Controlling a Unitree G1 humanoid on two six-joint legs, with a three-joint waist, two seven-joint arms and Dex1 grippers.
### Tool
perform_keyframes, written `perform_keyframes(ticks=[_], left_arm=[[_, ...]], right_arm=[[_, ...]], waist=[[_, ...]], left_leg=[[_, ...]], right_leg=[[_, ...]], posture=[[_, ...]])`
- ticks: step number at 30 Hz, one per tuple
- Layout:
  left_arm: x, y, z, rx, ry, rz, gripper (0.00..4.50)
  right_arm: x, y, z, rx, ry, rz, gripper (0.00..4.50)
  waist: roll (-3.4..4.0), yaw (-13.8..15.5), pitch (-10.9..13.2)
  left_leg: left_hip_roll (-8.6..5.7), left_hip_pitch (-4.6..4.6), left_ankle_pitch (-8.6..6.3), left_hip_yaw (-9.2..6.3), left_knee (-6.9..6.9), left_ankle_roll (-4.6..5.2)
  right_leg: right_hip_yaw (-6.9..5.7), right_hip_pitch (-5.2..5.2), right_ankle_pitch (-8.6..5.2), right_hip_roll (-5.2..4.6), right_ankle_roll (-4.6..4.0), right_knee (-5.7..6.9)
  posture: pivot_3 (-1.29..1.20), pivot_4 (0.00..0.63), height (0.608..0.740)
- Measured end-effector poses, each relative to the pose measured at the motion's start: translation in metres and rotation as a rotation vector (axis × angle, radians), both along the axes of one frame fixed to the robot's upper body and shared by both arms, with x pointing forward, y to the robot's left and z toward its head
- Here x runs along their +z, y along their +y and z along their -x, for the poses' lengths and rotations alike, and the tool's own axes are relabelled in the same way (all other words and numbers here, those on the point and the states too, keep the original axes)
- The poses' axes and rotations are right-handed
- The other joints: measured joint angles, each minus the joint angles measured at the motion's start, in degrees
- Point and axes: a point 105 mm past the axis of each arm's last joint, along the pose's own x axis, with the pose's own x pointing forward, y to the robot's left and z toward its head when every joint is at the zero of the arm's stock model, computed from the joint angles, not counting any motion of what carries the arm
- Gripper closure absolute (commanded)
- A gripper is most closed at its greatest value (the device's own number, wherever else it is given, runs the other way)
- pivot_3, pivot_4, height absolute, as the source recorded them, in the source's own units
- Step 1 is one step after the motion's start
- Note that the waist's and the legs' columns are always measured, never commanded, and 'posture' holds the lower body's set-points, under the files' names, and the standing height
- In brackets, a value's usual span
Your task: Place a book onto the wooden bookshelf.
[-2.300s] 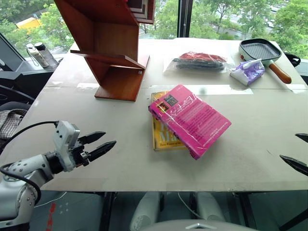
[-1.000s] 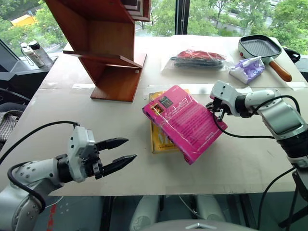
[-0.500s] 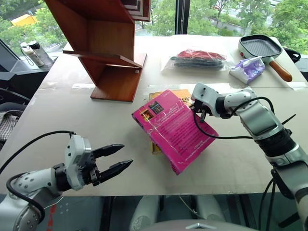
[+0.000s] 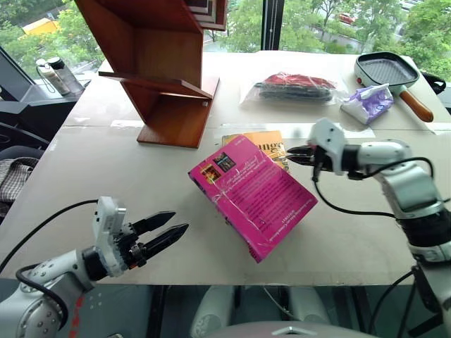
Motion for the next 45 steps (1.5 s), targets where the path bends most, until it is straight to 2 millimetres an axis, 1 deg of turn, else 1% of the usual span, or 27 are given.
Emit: perform_keyframes(ticks=[1, 3, 4, 5, 6, 7, 8, 10, 12, 13, 14, 16, 17, 20, 23, 26, 32, 37, 38, 39, 40, 43, 45], left_arm=[[0.001, 0.002, -0.004, 0.034, 0.046, 0.061, 1.18], [-0.003, 0.008, -0.006, 0.088, 0.12, 0.133, 1.18], [-0.002, 0.009, -0.009, 0.103, 0.149, 0.186, 1.18], [-0.001, 0.008, -0.011, 0.112, 0.168, 0.231, 1.18], [-0.001, 0.009, -0.012, 0.122, 0.184, 0.265, 1.18], [-0.002, 0.009, -0.013, 0.124, 0.198, 0.273, 1.18], [-0.003, 0.006, -0.015, 0.121, 0.245, 0.312, 1.18], [-0.008, 0.004, -0.015, 0.123, 0.301, 0.348, 1.18], [-0.008, -0.001, -0.021, 0.108, 0.347, 0.426, 1.18], [-0.009, -0.003, -0.027, 0.104, 0.379, 0.458, 1.18], [-0.01, -0.003, -0.028, 0.106, 0.392, 0.47, 1.18], [-0.013, -0.003, -0.033, 0.113, 0.427, 0.491, 1.18], [-0.015, -0.004, -0.04, 0.121, 0.446, 0.517, 1.18], [-0.019, -0.011, -0.051, 0.119, 0.477, 0.551, 1.18], [-0.023, -0.032, -0.062, 0.09, 0.516, 0.625, 1.18], [-0.029, -0.045, -0.068, 0.09, 0.548, 0.667, 1.18], [-0.026, -0.062, -0.079, 0.072, 0.542, 0.718, 1.18], [-0.026, -0.07, -0.086, 0.067, 0.538, 0.743, 1.18], [-0.025, -0.071, -0.086, 0.065, 0.537, 0.746, 1.57], [-0.026, -0.071, -0.087, 0.065, 0.537, 0.746, 1.71], [-0.026, -0.072, -0.088, 0.064, 0.538, 0.748, 1.97], [-0.026, -0.072, -0.089, 0.056, 0.537, 0.757, 3.45], [-0.022, -0.073, -0.088, 0.032, 0.528, 0.768, 4.32]], right_arm=[[0.006, -0.021, 0.018, 0.025, 0.017, -0.049, 2.77], [0.008, -0.043, 0.039, 0.049, 0.068, -0.075, 1.84], [0.011, -0.053, 0.052, 0.065, 0.095, -0.105, 1.54], [0.013, -0.059, 0.063, 0.079, 0.124, -0.13, 0.98], [0.015, -0.062, 0.07, 0.096, 0.142, -0.146, 0.84], [0.016, -0.063, 0.074, 0.104, 0.149, -0.155, 0.42], [0.022, -0.07, 0.092, 0.136, 0.161, -0.186, 0.03], [0.028, -0.072, 0.103, 0.16, 0.152, -0.199, 0.03], [0.026, -0.073, 0.113, 0.173, 0.173, -0.184, 0.03], [0.025, -0.073, 0.118, 0.179, 0.174, -0.181, 0.03], [0.026, -0.071, 0.119, 0.187, 0.174, -0.182, 0.03], [0.027, -0.07, 0.12, 0.192, 0.166, -0.186, 0.03], [0.028, -0.069, 0.12, 0.196, 0.159, -0.189, 0.03], [0.035, -0.064, 0.12, 0.218, 0.132, -0.201, 0.03], [0.04, -0.057, 0.121, 0.238, 0.114, -0.199, 0.03], [0.04, -0.051, 0.123, 0.255, 0.119, -0.2, 0.03], [0.043, -0.048, 0.124, 0.25, 0.107, -0.192, 0.03], [0.043, -0.046, 0.124, 0.239, 0.099, -0.187, 0.03], [0.043, -0.046, 0.124, 0.236, 0.099, -0.188, 0.0], [0.043, -0.047, 0.124, 0.23, 0.099, -0.187, 0.0], [0.042, -0.047, 0.124, 0.226, 0.102, -0.184, 0.0], [0.042, -0.048, 0.124, 0.219, 0.102, -0.181, 0.0], [0.041, -0.048, 0.124, 0.216, 0.102, -0.18, 0.0]], waist=[[0.03, 0.4, 0.0], [0.04, 0.4, 0.0], [0.1, 0.2, 0.0], [0.11, 0.0, 0.0], [0.12, -0.3, 0.0], [0.11, -0.6, 0.0], [0.13, -0.5, 0.0], [0.13, -0.7, 0.0], [0.13, -0.4, 0.0], [0.11, -0.3, -0.1], [0.1, -0.2, -0.1], [0.1, -0.3, -0.1], [0.1, -0.2, -0.1], [0.08, -0.3, -0.1], [0.0, -0.1, -0.1], [-0.05, 0.0, -0.1], [-0.04, 0.4, -0.1], [-0.04, 1.1, -0.1], [-0.05, 1.2, -0.2], [-0.05, 1.3, -0.2], [-0.05, 1.3, -0.2], [-0.04, 1.3, -0.2], [-0.04, 1.3, -0.2]], left_leg=[[0.01, -0.02, -0.01, -0.1, -0.01, 0.02], [0.08, 0.04, -0.02, -0.13, 0.0, 0.04], [0.08, 0.05, -0.03, -0.12, -0.01, 0.04], [0.1, 0.1, -0.03, -0.11, 0.0, 0.05], [0.13, 0.16, -0.03, -0.07, 0.0, 0.05], [0.17, 0.22, -0.03, 0.02, 0.01, 0.05], [0.18, 0.26, -0.03, 0.04, 0.02, 0.05], [0.17, 0.41, -0.03, 0.18, 0.03, 0.05], [0.14, 0.46, -0.02, 0.18, 0.12, 0.05], [0.13, 0.5, -0.01, 0.18, 0.15, 0.04], [0.12, 0.52, -0.01, 0.18, 0.2, 0.04], [0.1, 0.63, -0.01, 0.27, 0.21, 0.04], [0.09, 0.69, 0.0, 0.32, 0.21, 0.04], [0.09, 0.72, 0.0, 0.38, 0.2, 0.03], [0.08, 0.71, 0.0, 0.39, 0.2, 0.02], [0.08, 0.69, 0.01, 0.39, 0.2, 0.01], [0.07, 0.71, 0.01, 0.48, 0.19, 0.01], [0.07, 0.73, 0.01, 0.52, 0.19, 0.0], [0.07, 0.73, 0.01, 0.51, 0.19, 0.0], [0.06, 0.72, 0.01, 0.51, 0.19, 0.01], [0.05, 0.72, 0.01, 0.51, 0.19, 0.01], [0.04, 0.73, 0.01, 0.51, 0.19, 0.01], [0.05, 0.73, 0.01, 0.51, 0.19, 0.01]], right_leg=[[-0.09, 0.01, 0.0, -0.01, 0.0, -0.01], [-0.12, 0.08, -0.01, 0.02, -0.01, -0.01], [-0.09, 0.08, -0.01, 0.01, -0.01, 0.02], [-0.08, 0.1, -0.01, -0.02, -0.01, 0.07], [-0.04, 0.11, 0.0, -0.03, -0.02, 0.1], [0.05, 0.12, 0.03, -0.03, -0.07, 0.12], [0.05, 0.14, 0.04, 0.04, -0.08, 0.16], [0.18, 0.19, 0.04, 0.08, -0.08, 0.28], [0.18, 0.22, 0.03, 0.1, -0.07, 0.44], [0.18, 0.24, 0.03, 0.1, -0.07, 0.52], [0.19, 0.25, 0.03, 0.1, -0.07, 0.58], [0.29, 0.3, 0.03, 0.1, -0.08, 0.63], [0.35, 0.32, 0.03, 0.1, -0.08, 0.66], [0.42, 0.32, 0.03, 0.1, -0.08, 0.67], [0.47, 0.32, 0.03, 0.07, -0.07, 0.66], [0.49, 0.3, 0.03, 0.03, -0.07, 0.66], [0.55, 0.3, 0.03, 0.07, -0.07, 0.66], [0.58, 0.3, 0.03, 0.09, -0.07, 0.67], [0.57, 0.3, 0.03, 0.08, -0.07, 0.66], [0.57, 0.3, 0.03, 0.08, -0.07, 0.66], [0.57, 0.31, 0.03, 0.08, -0.07, 0.66], [0.57, 0.31, 0.03, 0.08, -0.07, 0.66], [0.57, 0.31, 0.03, 0.08, -0.07, 0.66]], posture=[[0.0, 0.15, 0.74], [0.0, 0.15, 0.74], [0.0, 0.15, 0.74], [0.0, 0.15, 0.74], [0.0, 0.15, 0.74], [0.0, 0.15, 0.74], [0.0, 0.15, 0.74], [0.0, 0.15, 0.74], [0.0, 0.15, 0.74], [0.0, 0.15, 0.74], [0.0, 0.15, 0.74], [0.0, 0.15, 0.74], [0.0, 0.15, 0.74], [0.0, 0.15, 0.74], [0.0, 0.15, 0.74], [0.0, 0.15, 0.74], [0.0, 0.15, 0.74], [0.0, 0.15, 0.74], [0.0, 0.15, 0.74], [0.0, 0.15, 0.74], [0.0, 0.15, 0.74], [0.0, 0.15, 0.74], [0.0, 0.15, 0.74]])
